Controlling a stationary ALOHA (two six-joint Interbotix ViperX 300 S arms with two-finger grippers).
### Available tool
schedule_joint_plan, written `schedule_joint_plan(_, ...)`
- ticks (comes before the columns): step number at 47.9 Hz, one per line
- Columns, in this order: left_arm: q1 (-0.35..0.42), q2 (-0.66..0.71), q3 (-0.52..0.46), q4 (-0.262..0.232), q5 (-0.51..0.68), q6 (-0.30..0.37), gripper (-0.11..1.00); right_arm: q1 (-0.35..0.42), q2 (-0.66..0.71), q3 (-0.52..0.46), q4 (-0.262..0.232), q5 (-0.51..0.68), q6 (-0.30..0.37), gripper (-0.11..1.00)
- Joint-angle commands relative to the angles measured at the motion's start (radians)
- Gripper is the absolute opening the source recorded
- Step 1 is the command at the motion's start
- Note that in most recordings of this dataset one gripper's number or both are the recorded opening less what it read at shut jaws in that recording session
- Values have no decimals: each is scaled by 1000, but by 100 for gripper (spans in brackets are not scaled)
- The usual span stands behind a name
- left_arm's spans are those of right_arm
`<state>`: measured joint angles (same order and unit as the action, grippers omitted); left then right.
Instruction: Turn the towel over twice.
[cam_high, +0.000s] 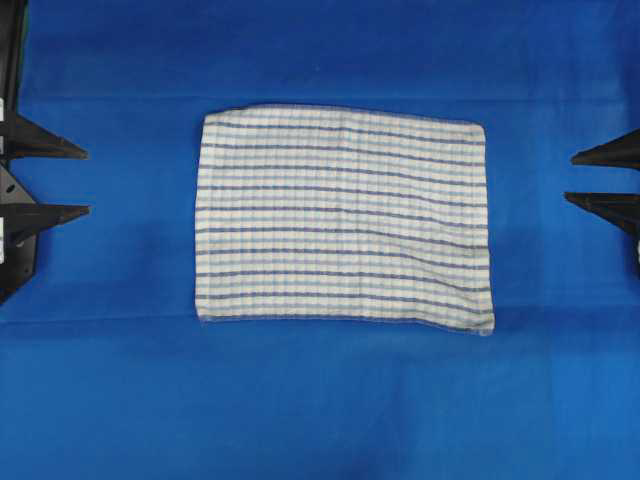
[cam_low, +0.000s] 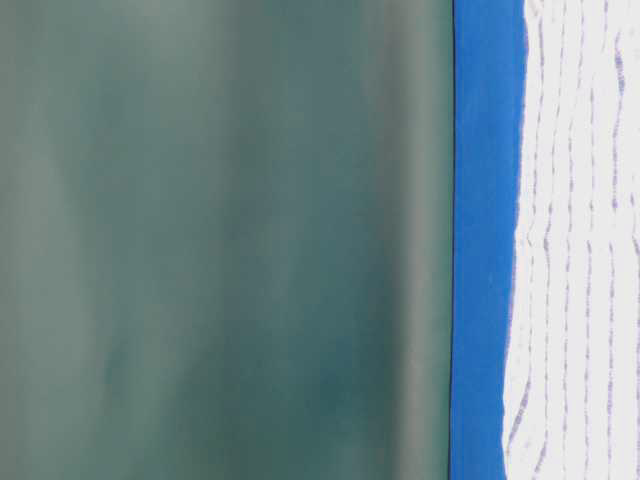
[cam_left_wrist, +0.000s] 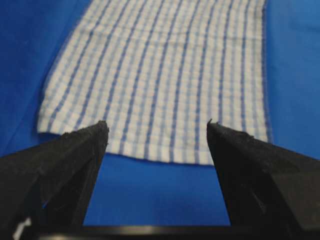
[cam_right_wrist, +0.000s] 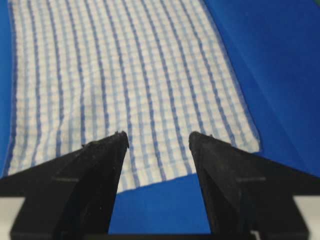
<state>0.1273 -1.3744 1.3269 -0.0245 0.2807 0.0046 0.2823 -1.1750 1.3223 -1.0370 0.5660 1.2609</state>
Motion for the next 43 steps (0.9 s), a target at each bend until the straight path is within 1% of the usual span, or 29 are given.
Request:
schedule_joint_plan(1, 2, 11, -11, -3, -11, -2, 73, -3, 8, -12, -9, -6, 2, 59)
schedule_joint_plan(43, 0, 11, -11, -3, -11, -2, 72, -3, 8, -12, -8, -8, 2, 58)
